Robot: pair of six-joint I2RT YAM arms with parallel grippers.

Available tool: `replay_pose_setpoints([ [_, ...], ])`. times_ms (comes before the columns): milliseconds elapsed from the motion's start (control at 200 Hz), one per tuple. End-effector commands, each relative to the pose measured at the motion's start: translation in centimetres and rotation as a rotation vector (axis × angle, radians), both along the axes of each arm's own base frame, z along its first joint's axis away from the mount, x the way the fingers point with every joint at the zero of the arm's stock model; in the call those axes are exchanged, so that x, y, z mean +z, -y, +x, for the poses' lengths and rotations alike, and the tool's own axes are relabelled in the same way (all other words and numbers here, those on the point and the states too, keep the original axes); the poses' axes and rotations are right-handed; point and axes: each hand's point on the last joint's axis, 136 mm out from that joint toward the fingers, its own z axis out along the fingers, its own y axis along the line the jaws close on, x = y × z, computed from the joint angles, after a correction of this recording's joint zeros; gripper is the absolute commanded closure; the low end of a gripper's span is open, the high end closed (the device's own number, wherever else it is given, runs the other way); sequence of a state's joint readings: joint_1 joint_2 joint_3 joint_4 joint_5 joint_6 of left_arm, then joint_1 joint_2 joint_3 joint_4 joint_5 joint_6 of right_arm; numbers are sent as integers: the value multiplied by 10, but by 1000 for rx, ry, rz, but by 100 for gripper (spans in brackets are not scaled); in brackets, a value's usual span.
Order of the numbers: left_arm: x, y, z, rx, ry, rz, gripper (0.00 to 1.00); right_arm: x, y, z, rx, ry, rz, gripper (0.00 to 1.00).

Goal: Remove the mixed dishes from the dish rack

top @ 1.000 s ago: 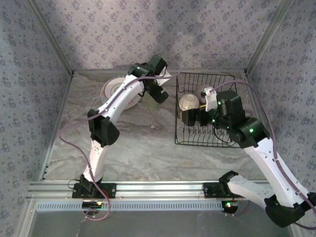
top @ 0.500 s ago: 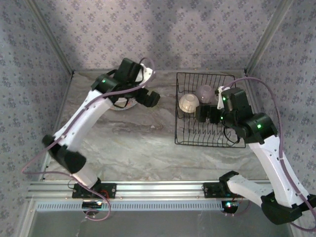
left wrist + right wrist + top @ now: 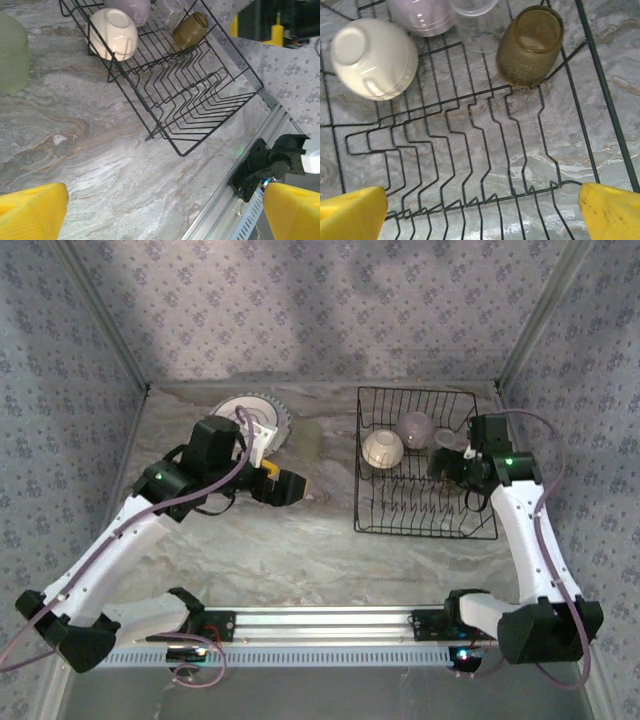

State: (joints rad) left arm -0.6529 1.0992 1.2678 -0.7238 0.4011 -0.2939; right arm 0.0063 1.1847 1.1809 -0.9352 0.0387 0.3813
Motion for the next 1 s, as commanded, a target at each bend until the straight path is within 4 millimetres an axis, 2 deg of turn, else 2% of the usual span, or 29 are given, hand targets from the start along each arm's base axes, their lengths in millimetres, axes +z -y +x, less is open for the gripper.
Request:
replay_pose_setpoints([
  [0,8,6,-6,-38,31,-75,1,-12,19,18,-153,-8,30,0],
  [40,3,5,-9,-50,35,-77,1,-22,24,21,-190,-36,34,0],
  [60,1,5,-10,-53,37,-79,1,-15,28,27,-210,-20,35,0],
  [225,-19,0,-14,-51,64,-90,1,-31,45,38,-364,-62,59,0],
  [510,-27,-6,-18,-55,71,-77,1,-34,63,46,-632,-34,97,0],
  [725,-27,-8,-18,-49,82,-70,1,-39,64,53,-771,-90,114,0],
  [994,-25,-10,-19,-44,92,-68,1,-49,54,64,-868,-168,161,0],
])
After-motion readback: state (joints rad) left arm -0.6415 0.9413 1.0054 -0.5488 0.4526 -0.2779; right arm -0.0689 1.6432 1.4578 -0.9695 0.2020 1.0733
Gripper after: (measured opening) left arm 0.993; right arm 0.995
